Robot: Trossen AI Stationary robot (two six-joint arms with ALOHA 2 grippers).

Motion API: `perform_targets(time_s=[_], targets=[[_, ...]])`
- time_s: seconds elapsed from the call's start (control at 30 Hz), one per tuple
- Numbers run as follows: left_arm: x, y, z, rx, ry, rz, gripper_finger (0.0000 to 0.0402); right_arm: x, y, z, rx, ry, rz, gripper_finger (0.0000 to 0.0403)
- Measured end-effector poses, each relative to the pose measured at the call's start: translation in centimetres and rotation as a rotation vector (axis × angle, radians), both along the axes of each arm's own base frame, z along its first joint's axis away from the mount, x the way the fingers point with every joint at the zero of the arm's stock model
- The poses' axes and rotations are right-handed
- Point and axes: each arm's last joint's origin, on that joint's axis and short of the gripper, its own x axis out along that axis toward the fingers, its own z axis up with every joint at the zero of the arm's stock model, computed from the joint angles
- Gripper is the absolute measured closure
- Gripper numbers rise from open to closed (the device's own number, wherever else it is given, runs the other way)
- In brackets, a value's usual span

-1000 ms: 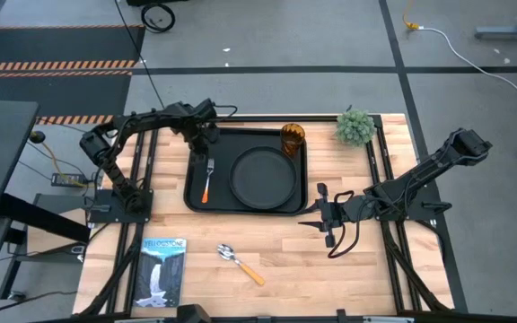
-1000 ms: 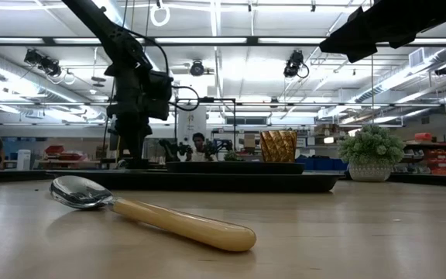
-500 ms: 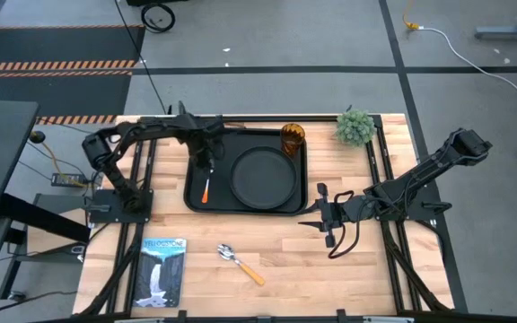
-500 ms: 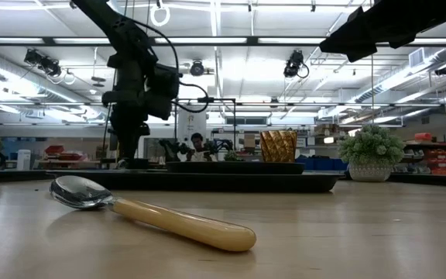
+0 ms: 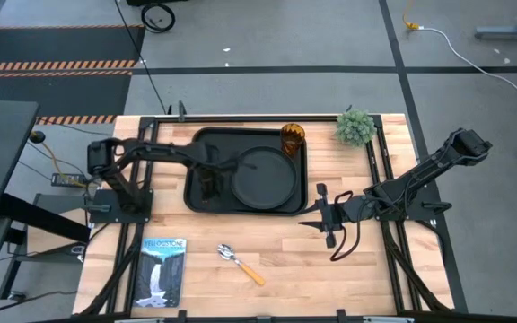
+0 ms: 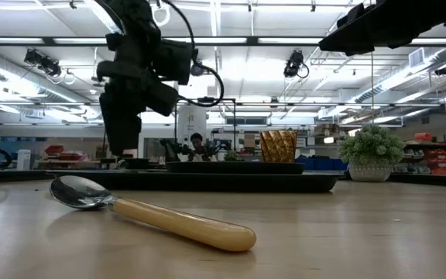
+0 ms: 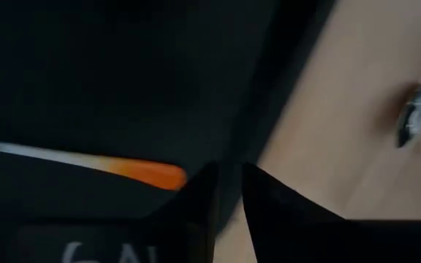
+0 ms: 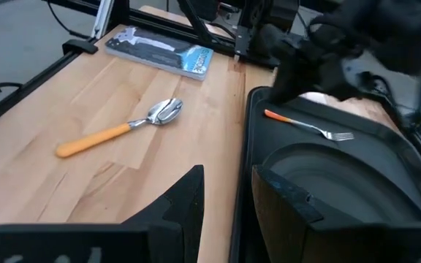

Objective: Pick and place plate/cup/fork/spoon on tray
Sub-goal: Put the yellow spoon on the black serving tray beside the orange fork

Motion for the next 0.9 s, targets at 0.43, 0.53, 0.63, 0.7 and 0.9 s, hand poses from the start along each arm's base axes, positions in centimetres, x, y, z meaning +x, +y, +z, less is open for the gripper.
perform_targets(time_s=[0.43,0.53,0.63,0.7,0.9], targets=[[0.9,-7.9,0.0,-0.026,0.112,0.235,0.0336,0.0,0.1,0.0,-0.040,-0.003,0.038,0.0280],[0.9,-9.7,0.0,0.026,0.106,0.266,0.0336,0.0,0.1,0.0,-0.038,-0.002,0.044,0.0280],[0.8,-11.4,0.0,0.081,0.075,0.274,0.0335,0.0,0.1,0.0,-0.038,-0.002,0.044,0.0280],[0.9,-12.6,0.0,0.096,0.038,0.260,0.0335,0.0,0.1,0.0,-0.038,-0.002,0.044,0.0280],[1.2,-14.8,0.1,0.145,-0.081,0.212,0.0335,0.0,0.1,0.0,-0.027,-0.002,0.041,0.0280]])
